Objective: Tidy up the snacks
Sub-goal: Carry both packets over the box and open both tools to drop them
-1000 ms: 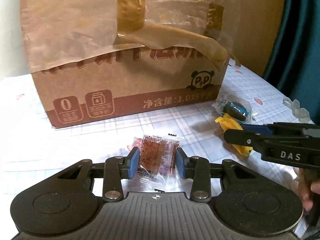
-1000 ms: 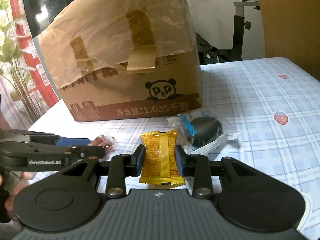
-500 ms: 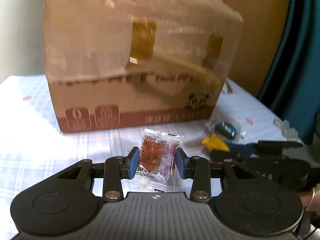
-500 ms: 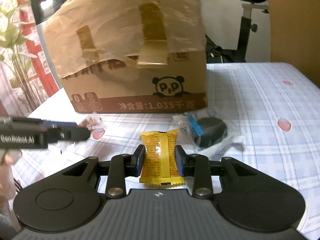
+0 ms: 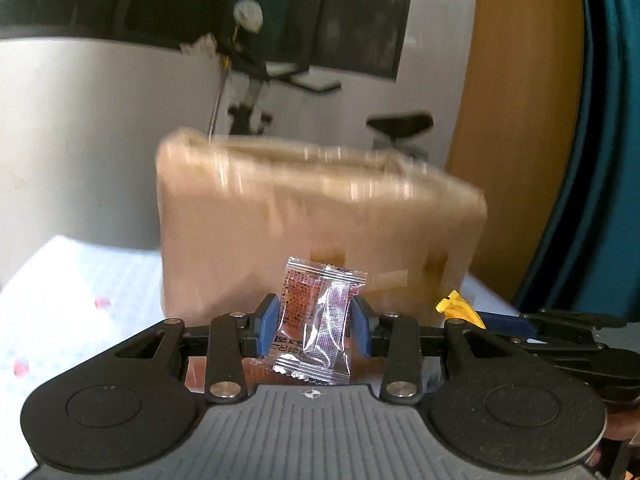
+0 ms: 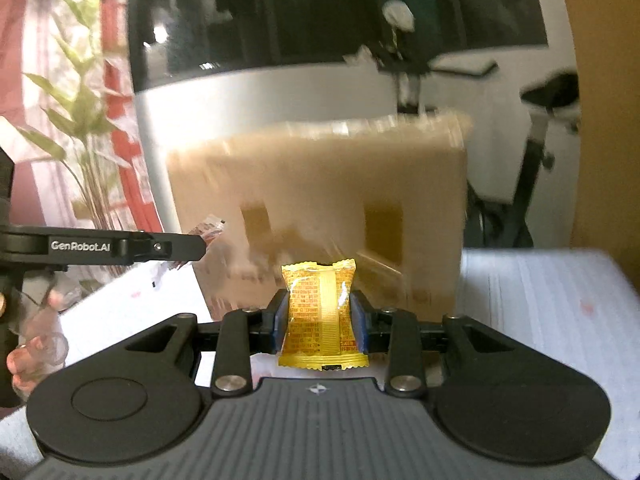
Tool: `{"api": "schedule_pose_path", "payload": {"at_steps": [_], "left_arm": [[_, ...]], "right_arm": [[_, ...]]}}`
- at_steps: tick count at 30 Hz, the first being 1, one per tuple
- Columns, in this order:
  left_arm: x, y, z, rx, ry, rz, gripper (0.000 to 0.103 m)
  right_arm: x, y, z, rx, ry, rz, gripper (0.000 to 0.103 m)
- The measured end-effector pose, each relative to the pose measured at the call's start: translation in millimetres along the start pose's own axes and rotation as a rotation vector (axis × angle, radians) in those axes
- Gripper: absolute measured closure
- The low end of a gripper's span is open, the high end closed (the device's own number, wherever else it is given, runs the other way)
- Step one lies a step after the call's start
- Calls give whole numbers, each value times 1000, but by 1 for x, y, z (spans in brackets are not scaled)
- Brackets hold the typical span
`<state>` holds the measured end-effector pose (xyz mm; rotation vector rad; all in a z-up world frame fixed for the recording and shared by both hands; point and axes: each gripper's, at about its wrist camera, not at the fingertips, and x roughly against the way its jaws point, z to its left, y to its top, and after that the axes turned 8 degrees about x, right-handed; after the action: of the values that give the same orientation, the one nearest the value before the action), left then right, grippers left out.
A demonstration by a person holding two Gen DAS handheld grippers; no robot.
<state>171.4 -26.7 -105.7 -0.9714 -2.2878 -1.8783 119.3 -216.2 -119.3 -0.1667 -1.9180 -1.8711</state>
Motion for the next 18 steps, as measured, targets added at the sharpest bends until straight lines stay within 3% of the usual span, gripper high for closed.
{"api": "schedule_pose_path", "payload": {"at_steps": [9,18], "left_arm": [[8,62,-22,-43,9,-137,62],[-44,105,-39,-60,92,-116,60]], "right_arm": [[-2,68,-11,54,-18,-138,69],[-60,103,-47,-24,-161,-85,66]]}}
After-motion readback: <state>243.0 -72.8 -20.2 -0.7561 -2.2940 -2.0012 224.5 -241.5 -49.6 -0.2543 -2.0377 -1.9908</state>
